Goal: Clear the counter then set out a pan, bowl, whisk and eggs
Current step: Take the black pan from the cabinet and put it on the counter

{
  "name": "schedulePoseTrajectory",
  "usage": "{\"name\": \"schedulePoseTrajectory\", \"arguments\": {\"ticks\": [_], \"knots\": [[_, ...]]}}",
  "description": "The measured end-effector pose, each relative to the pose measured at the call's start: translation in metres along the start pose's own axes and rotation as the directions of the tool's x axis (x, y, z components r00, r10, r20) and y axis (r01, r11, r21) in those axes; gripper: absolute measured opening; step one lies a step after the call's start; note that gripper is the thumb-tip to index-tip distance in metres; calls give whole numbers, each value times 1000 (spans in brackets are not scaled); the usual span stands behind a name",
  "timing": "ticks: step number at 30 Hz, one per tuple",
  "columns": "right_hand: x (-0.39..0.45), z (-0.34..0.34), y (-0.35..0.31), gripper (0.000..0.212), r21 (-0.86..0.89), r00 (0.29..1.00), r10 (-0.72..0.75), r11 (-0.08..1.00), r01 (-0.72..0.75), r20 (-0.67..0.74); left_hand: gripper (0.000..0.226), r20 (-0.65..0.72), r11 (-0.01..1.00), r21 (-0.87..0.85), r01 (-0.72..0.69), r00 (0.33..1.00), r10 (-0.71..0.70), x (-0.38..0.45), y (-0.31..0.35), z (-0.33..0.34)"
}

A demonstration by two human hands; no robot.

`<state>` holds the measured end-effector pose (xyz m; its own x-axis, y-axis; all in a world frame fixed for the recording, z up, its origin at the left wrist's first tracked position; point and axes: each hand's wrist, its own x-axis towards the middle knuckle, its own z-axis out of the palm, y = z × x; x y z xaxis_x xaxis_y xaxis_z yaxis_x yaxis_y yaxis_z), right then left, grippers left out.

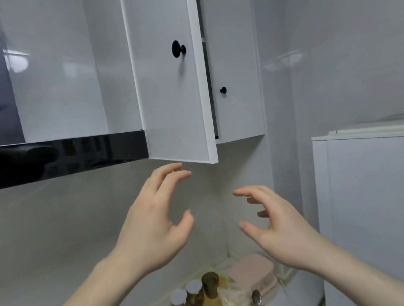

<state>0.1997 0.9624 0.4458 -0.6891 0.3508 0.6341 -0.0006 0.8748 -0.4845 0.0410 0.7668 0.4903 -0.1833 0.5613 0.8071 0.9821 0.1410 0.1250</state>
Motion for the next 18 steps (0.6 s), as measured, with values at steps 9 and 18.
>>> {"name": "schedulePoseTrajectory", "arguments": {"ticks": [9, 18], "knots": [[99, -19, 27, 49, 119, 977, -137, 980, 158, -166, 68, -188, 975, 40, -217, 957, 221, 82, 28, -3], [229, 5, 71, 47, 154, 976, -192, 966, 206, -104, 83, -262, 985, 105, -134, 952, 157, 142, 40, 12]]}}
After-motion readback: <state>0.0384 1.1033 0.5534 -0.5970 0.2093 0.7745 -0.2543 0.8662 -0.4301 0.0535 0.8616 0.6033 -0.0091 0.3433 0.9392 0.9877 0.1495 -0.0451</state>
